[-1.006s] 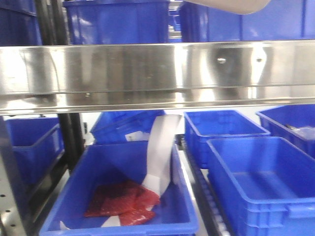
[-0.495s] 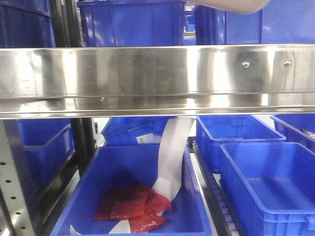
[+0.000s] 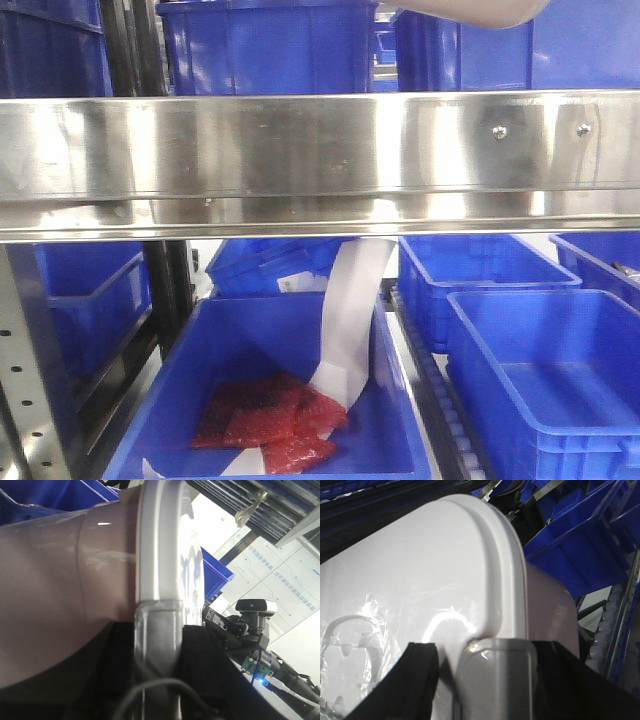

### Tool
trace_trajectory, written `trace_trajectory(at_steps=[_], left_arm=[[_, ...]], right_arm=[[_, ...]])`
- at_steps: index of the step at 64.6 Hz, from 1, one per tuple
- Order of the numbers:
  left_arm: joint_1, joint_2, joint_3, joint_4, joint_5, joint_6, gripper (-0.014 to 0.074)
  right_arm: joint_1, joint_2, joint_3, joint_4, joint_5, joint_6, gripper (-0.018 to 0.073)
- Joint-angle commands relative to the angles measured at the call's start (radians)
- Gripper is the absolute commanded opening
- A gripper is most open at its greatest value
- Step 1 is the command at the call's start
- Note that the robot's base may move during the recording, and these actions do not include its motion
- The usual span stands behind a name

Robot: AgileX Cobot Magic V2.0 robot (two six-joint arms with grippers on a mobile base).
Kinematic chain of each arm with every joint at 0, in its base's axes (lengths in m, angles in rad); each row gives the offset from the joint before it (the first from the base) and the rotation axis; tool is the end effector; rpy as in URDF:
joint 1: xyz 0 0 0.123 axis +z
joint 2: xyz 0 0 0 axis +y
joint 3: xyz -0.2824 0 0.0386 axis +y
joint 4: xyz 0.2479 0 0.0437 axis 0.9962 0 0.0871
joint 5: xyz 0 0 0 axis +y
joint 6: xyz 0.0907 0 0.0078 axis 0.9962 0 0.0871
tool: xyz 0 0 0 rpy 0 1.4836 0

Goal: Grab white bin and place on right shelf
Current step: 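Hold the bin with both grippers while driving up to the steel shelf, then lower the held bin with both grippers onto the upper shelf rollers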

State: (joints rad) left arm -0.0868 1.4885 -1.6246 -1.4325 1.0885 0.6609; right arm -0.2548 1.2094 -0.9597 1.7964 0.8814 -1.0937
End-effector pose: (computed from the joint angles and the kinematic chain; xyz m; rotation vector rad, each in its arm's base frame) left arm 0.2904 -0.1055 0.4830 0.4472 1.7180 -1.3712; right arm 0.2562 0.0041 0.3881 0.1178 1.5975 1.0677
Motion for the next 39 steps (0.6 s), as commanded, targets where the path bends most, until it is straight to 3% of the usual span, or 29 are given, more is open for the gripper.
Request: trace_trajectory(at_steps=[1, 39], left_arm=[[-0.039, -0.045, -0.032, -0.159, 0.209, -0.006, -0.0126], [-0.039, -0.045, -0.032, -0.159, 0.207, -0.006, -0.0126]], right_arm=[[0.02, -0.032, -0.042, 0.097, 0.093, -0.033, 0.0056], [0.02, -0.032, -0.042, 0.097, 0.093, -0.033, 0.0056]])
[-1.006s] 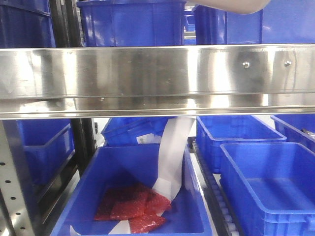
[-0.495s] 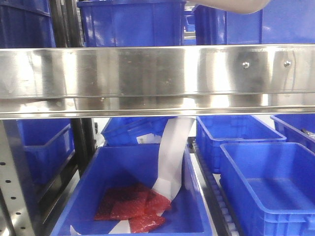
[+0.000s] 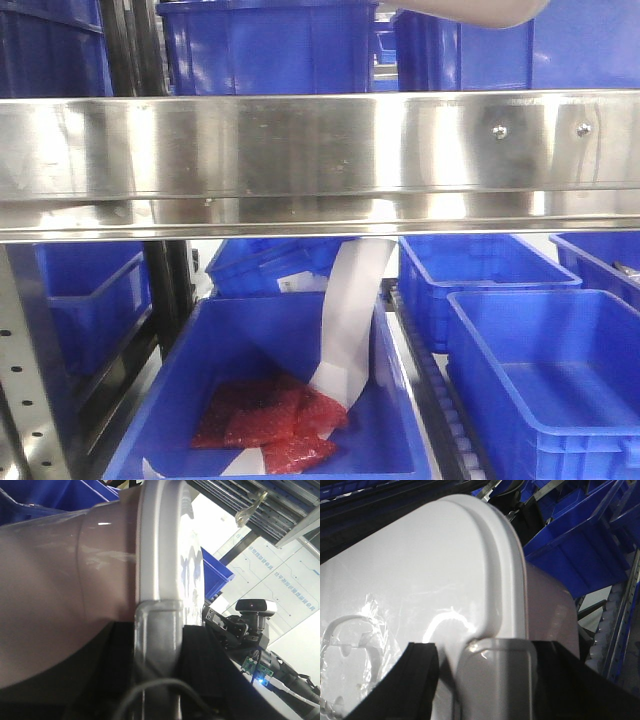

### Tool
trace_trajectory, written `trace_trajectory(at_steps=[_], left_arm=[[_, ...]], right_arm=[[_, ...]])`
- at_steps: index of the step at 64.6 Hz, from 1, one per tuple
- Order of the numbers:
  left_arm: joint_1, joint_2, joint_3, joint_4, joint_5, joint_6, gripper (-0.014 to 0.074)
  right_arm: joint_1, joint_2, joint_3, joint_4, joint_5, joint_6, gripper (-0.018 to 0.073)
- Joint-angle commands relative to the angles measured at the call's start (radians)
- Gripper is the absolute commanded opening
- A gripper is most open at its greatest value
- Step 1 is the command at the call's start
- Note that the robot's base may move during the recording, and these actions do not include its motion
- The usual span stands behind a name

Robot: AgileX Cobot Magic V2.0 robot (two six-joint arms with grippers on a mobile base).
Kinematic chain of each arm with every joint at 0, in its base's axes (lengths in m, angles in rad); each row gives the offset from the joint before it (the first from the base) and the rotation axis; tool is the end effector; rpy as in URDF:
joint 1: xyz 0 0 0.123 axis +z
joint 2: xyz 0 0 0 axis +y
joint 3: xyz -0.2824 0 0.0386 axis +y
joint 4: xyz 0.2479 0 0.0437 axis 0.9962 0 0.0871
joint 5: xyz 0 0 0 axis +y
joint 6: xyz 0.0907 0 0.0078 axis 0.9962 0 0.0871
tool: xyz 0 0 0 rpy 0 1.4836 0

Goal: Grab white bin and place on right shelf
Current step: 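Lower the held bin with both grippers onto the upper shelf rollers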

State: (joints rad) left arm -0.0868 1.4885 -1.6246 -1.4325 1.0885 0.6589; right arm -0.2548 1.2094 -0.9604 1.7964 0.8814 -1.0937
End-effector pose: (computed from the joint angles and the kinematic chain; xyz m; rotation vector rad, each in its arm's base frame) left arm 0.2904 -0.1055 0.4830 0.4456 1.7188 -1.3726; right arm 0.2562 0.0041 0.3883 0.1173 1.5970 1.0675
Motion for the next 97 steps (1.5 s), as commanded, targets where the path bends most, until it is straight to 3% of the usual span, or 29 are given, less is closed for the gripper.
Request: trace_trajectory(at_steps=[1, 17, 37, 42, 55, 59, 77, 97], left_arm=[[-0.039, -0.045, -0.032, -0.159, 0.207, -0.004, -0.0126], [-0.039, -0.045, -0.032, -0.159, 0.203, -0.004, -0.0126], [-0.039, -0.045, -0.032, -0.153, 0.068, 0.034, -0.0126], [-0.039, -0.045, -0.032, -0.114, 0.059, 0.041, -0.0126], [-0.039, -0.045, -0.072, 0.12, -0.009, 0.036, -0.0126], [-0.039, -0.043, -0.088, 0.159, -0.044, 0.032, -0.0126], [-0.039, 0.005, -0.104, 0.208, -0.185, 0.032, -0.0126], [-0.039, 0.123, -0.104, 0.231, -0.2, 0.032, -0.0126]], right_arm=[[0.02, -0.032, -0.041, 0.097, 0.093, -0.033, 0.0056], [0.02, -0.032, -0.041, 0.097, 0.093, -0.033, 0.0056], [0.02, -0.031, -0.045, 0.103, 0.076, -0.008, 0.0056], [0.02, -0.022, -0.059, 0.103, 0.076, 0.044, 0.0056], [0.041, 0.073, -0.195, 0.103, 0.125, 0.136, 0.0057], [0.064, 0.112, -0.245, 0.103, 0.137, 0.16, 0.0057], [0.194, 0.313, -0.457, 0.103, 0.139, 0.196, 0.0057], [0.288, 0.49, -0.572, 0.103, 0.127, 0.196, 0.0057]])
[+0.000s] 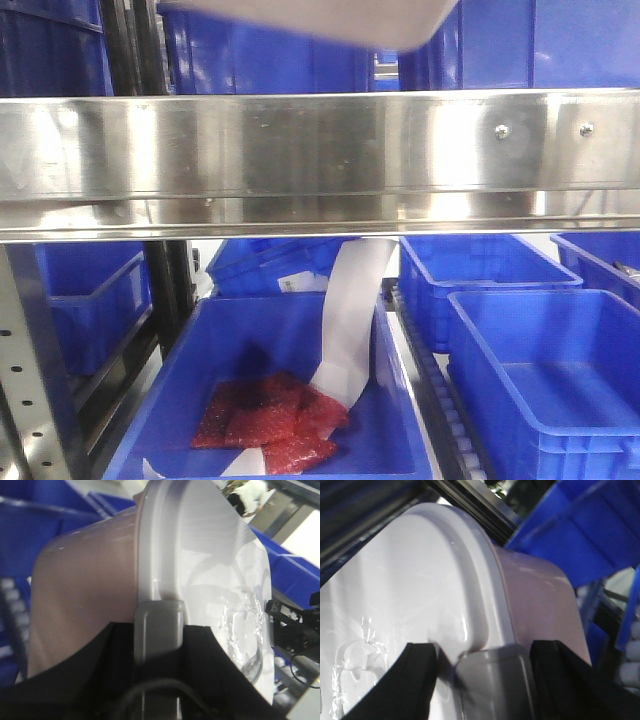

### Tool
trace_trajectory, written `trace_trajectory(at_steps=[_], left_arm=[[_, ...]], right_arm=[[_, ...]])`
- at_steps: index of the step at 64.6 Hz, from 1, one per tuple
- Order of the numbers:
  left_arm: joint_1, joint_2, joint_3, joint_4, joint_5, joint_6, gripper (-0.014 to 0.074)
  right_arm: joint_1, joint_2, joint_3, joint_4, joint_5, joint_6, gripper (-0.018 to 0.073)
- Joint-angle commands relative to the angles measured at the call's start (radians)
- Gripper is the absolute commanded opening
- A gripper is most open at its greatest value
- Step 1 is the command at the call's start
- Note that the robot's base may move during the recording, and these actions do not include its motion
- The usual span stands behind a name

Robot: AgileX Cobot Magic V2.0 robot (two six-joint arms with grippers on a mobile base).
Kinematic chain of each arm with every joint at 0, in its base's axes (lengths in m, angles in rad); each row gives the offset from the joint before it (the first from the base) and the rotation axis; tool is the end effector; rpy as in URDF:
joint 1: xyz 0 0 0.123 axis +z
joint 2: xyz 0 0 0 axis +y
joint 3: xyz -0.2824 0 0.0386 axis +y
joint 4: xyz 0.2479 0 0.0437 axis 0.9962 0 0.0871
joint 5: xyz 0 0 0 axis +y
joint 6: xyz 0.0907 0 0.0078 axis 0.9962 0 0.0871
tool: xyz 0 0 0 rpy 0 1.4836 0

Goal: Grab white bin and place on right shelf
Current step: 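Lower the held bin with both grippers onto the upper shelf rollers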

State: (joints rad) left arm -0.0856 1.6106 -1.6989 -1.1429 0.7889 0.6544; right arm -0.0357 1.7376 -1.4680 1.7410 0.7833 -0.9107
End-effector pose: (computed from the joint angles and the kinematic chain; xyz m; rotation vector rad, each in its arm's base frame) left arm 0.3543 -0.0895 0.4538 0.2867 1.8114 -0.9285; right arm 0.4029 0.0491 0.3702 0.1519 1.7285 1.2560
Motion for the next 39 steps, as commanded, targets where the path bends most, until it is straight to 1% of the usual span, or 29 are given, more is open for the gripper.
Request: trace_trajectory(at_steps=[1, 9, 13, 17, 19, 21, 23, 24, 25, 27, 28, 29, 30, 33, 34, 36, 39], left_arm=[[-0.041, 0.003, -0.03, -0.058, 0.1, 0.037, -0.0126], [-0.041, 0.039, -0.03, -0.048, 0.097, 0.037, -0.0118], [-0.041, 0.051, -0.03, -0.022, 0.093, 0.037, -0.0085], [-0.041, 0.062, -0.03, -0.003, 0.093, 0.037, -0.0028], [-0.041, 0.067, -0.03, 0.007, 0.093, 0.037, 0.001], [-0.041, 0.072, -0.03, 0.012, 0.095, 0.037, 0.008], [-0.041, 0.074, -0.03, 0.015, 0.095, 0.037, 0.0134], [-0.041, 0.074, -0.03, 0.015, 0.095, 0.037, 0.0176], [-0.041, 0.076, -0.03, 0.015, 0.095, 0.037, 0.0191], [-0.039, 0.076, -0.03, 0.02, 0.093, 0.037, 0.0262], [-0.039, 0.076, -0.03, 0.02, 0.091, 0.037, 0.029], [-0.039, 0.076, -0.03, 0.022, 0.091, 0.037, 0.0316], [-0.039, 0.076, -0.03, 0.024, 0.088, 0.037, 0.0342], [-0.037, 0.076, -0.03, 0.026, 0.078, 0.037, 0.0409], [-0.037, 0.076, -0.03, 0.026, 0.075, 0.037, 0.043], [-0.035, 0.076, -0.03, 0.026, 0.072, 0.037, 0.0472], [-0.03, 0.076, -0.03, 0.027, 0.071, 0.037, 0.051]], right_arm=[[0.07, -0.032, -0.064, 0.158, 0.224, 0.013, 0.0057], [0.071, 0.01, -0.064, 0.158, 0.225, 0.013, 0.0057], [0.071, 0.024, -0.065, 0.158, 0.226, 0.013, 0.0059], [0.071, 0.033, -0.067, 0.158, 0.226, 0.013, 0.0074], [0.071, 0.038, -0.071, 0.158, 0.231, 0.013, 0.0107], [0.071, 0.039, -0.074, 0.157, 0.233, 0.011, 0.0161], [0.071, 0.039, -0.074, 0.157, 0.233, 0.01, 0.0236], [0.071, 0.039, -0.074, 0.157, 0.233, 0.009, 0.0272], [0.071, 0.039, -0.074, 0.157, 0.233, 0.009, 0.0311], [0.071, 0.039, -0.074, 0.157, 0.23, 0.009, 0.0394], [0.071, 0.039, -0.074, 0.157, 0.229, 0.009, 0.0437], [0.071, 0.039, -0.074, 0.156, 0.228, 0.009, 0.0501], [0.071, 0.039, -0.074, 0.155, 0.228, 0.009, 0.0521], [0.068, 0.039, -0.076, 0.144, 0.223, 0.009, 0.0636], [0.068, 0.039, -0.078, 0.137, 0.22, 0.007, 0.0649], [0.068, 0.039, -0.082, 0.119, 0.215, 0.005, 0.0636], [0.066, 0.038, -0.087, 0.103, 0.206, 0.003, 0.0633]])
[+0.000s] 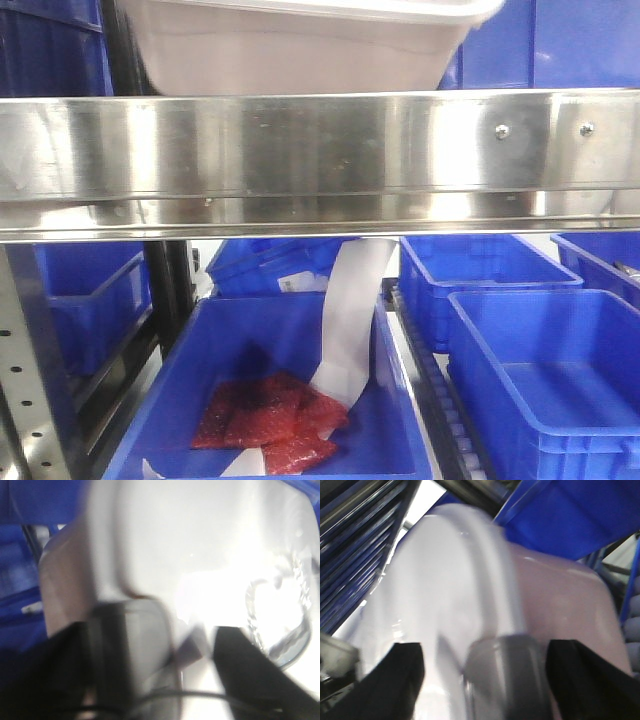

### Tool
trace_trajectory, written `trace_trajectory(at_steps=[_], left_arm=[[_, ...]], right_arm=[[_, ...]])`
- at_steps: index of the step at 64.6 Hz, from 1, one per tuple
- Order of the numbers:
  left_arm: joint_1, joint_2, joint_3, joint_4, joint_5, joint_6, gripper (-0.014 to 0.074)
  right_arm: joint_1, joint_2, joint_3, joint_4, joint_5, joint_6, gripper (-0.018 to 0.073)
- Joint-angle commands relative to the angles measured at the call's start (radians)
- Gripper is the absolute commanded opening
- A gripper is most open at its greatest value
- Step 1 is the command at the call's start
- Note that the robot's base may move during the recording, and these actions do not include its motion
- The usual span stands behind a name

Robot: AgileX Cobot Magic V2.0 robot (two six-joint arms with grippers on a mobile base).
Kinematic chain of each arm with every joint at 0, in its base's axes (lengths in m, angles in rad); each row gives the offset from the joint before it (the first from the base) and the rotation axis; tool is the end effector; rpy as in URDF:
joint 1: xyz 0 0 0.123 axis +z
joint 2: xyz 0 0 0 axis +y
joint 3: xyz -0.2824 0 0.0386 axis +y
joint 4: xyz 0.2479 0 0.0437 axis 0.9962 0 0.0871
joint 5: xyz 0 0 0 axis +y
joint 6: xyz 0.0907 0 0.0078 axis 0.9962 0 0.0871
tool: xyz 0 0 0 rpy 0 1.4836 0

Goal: Grab white bin and place on right shelf
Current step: 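Lower the held bin with both grippers onto the upper shelf rollers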

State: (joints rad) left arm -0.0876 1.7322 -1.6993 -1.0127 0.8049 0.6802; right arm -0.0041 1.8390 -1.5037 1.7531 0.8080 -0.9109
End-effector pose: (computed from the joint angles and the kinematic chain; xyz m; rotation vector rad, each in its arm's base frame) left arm 0.3911 -0.0903 0.3997 0.3528 1.9807 -0.8174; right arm 0.4246 0.0631 0.3409 0.1575 1.7838 1.3179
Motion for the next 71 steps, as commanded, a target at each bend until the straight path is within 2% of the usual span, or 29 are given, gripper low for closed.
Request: trace_trajectory(at_steps=[1, 13, 21, 42, 58, 63, 71], left_arm=[[-0.026, -0.046, -0.029, -0.103, 0.055, 0.011, 0.0514], [0.003, -0.046, -0.029, -0.102, 0.057, 0.011, 0.0537], [0.017, -0.046, -0.03, -0.073, 0.058, 0.011, 0.0537], [0.017, -0.046, -0.03, 0.128, 0.044, 0.011, 0.0537], [0.017, -0.054, -0.032, 0.299, 0.04, 0.001, 0.0537], [0.017, -0.068, -0.032, 0.302, 0.037, 0.001, 0.0537], [0.017, -0.102, -0.032, 0.281, 0.053, 0.001, 0.0536]], right_arm=[[0.033, -0.063, -0.055, 0.084, 0.178, 0.003, 0.0634], [0.033, -0.063, -0.117, -0.052, 0.121, 0.003, 0.0634], [0.033, -0.065, -0.167, -0.19, 0.058, 0.004, 0.0634], [0.033, -0.075, -0.245, -0.491, -0.085, 0.004, 0.0634], [0.033, -0.1, -0.266, -0.638, -0.12, 0.004, 0.0634], [0.028, -0.119, -0.266, -0.673, -0.119, 0.004, 0.0632], [0.021, -0.153, -0.266, -0.678, -0.096, 0.004, 0.0632]])
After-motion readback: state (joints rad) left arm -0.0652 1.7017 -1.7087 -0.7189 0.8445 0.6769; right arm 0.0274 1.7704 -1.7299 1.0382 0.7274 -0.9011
